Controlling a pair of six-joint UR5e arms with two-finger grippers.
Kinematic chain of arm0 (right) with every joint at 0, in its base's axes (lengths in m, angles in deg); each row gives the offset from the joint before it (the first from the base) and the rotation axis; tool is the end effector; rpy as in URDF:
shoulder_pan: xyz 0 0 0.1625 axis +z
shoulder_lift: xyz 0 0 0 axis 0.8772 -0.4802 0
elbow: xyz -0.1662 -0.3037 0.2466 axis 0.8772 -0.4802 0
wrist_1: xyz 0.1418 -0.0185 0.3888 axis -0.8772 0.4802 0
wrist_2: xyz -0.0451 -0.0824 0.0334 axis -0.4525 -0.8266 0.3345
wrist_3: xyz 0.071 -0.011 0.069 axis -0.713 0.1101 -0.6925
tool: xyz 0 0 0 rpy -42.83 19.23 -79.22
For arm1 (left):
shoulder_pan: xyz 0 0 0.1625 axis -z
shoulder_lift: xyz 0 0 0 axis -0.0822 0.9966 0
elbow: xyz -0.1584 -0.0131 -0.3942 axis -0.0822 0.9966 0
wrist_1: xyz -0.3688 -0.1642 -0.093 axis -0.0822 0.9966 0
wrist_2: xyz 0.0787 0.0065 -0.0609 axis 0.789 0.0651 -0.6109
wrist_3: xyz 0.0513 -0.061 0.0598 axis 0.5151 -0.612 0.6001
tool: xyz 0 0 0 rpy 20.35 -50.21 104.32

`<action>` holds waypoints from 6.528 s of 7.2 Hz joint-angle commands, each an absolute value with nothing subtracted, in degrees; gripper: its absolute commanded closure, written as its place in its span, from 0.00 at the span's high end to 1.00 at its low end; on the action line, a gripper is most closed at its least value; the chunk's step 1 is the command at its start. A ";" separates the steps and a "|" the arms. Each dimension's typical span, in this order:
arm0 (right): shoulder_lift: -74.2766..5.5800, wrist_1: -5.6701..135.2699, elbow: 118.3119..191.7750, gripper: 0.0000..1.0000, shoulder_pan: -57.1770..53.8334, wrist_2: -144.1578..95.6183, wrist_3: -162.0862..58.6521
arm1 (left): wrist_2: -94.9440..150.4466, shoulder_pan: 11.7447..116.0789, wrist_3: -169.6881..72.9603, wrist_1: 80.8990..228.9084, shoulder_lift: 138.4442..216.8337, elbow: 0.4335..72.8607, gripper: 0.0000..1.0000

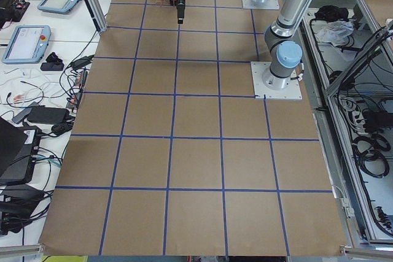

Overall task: Place wine into wine basket
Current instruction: 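Lower the bottle with the right gripper into the empty rack slot, then open the right gripper and raise it away from the rack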

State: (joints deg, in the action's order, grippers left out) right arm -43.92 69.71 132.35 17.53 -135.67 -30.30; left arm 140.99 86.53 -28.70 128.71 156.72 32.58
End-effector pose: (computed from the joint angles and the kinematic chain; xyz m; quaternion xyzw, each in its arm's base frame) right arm 0.0238 -0.5823 0.5447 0.0544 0.9984 -0.0091 0.0130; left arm -0.0595 -0.5018 0.5259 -0.0289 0.9988 -0.0359 0.0191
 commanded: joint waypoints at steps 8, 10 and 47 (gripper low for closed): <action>-39.86 77.61 135.70 0.00 17.36 -136.33 -24.49 | 141.04 86.54 -28.71 128.71 156.81 32.51 1.00; -39.42 79.62 137.45 0.00 17.27 -136.32 -24.32 | 140.96 86.63 -28.71 128.71 156.81 32.51 1.00; -56.65 77.70 147.83 1.00 28.08 -137.03 -34.07 | 141.39 92.52 -32.32 129.24 155.85 32.51 1.00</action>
